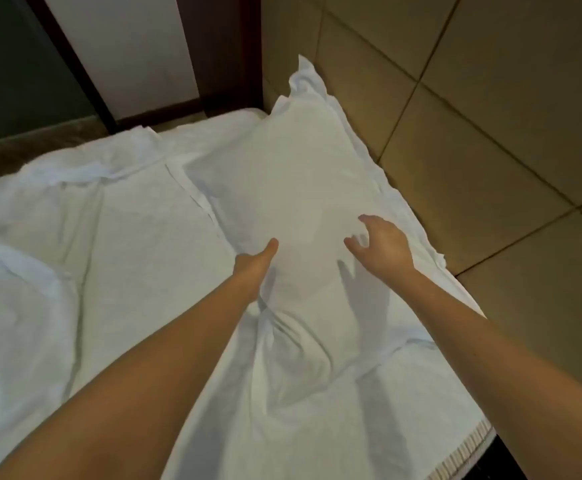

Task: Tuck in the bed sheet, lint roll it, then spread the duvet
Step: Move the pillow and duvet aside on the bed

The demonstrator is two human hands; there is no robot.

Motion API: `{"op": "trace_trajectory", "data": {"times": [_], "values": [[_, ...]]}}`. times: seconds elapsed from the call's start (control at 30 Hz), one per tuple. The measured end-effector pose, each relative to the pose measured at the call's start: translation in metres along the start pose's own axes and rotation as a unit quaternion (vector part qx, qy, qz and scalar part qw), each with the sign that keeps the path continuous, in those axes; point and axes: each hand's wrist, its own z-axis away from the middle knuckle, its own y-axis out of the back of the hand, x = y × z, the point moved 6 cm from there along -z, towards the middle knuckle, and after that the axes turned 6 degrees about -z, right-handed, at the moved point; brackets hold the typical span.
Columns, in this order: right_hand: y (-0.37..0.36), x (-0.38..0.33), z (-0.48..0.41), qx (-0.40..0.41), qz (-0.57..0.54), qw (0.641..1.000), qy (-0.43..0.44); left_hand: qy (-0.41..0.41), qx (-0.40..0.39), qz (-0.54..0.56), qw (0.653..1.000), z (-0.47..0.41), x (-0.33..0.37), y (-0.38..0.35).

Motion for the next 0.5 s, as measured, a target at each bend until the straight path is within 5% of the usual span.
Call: {"op": "trace_trajectory", "data": {"times": [0.17,0.27,0.5], "values": [[-0.063,0.047,-0.020,-0.066,0.032,0.993,-0.090,0.073,0.035,0.054,0.995,-0.043,-0.026,-0.053],[-0.085,0.058,-0.024,-0.045,0.021,0.996,-0.079,0.088,0.110,-0.016,0.990,-0.050,-0.028,-0.071],[-0.095,0.061,-0.036,0.021,-0.028,0.997,-0.071,0.022,0.151,0.009,0.988,-0.054,-0.025,-0.072]]}}
